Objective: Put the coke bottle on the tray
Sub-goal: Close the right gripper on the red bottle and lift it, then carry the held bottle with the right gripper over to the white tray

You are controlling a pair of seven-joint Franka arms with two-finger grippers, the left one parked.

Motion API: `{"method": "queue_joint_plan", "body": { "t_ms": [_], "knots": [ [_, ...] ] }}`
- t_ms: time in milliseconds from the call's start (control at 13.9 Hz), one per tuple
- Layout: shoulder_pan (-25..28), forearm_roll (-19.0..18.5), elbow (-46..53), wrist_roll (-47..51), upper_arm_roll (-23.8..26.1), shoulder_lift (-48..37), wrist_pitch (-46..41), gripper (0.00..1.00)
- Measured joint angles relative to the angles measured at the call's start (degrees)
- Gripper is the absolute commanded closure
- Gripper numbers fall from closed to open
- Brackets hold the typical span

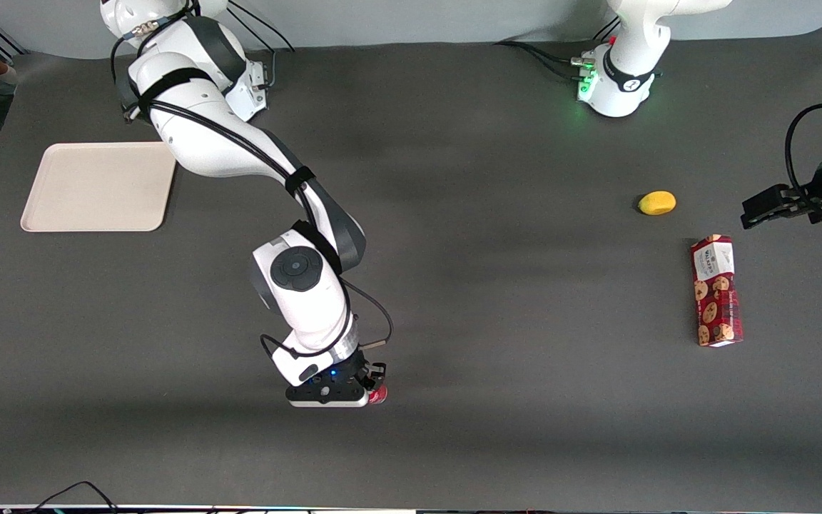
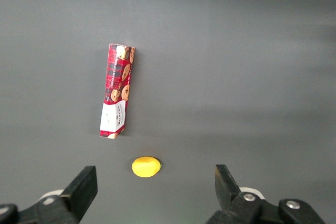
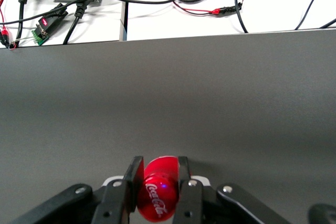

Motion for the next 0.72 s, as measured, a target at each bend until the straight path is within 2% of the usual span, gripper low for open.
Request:
{"method": "queue_joint_plan", "body": {
  "t_ms": [288, 719],
  "knots": [
    [0.2, -0.1, 2.7, -0.1, 1.5, -1.9, -9.8, 0.84],
    [-0.8, -0.1, 4.3, -4.3, 6.4, -17.5, -31.3, 0.84]
  ]
}}
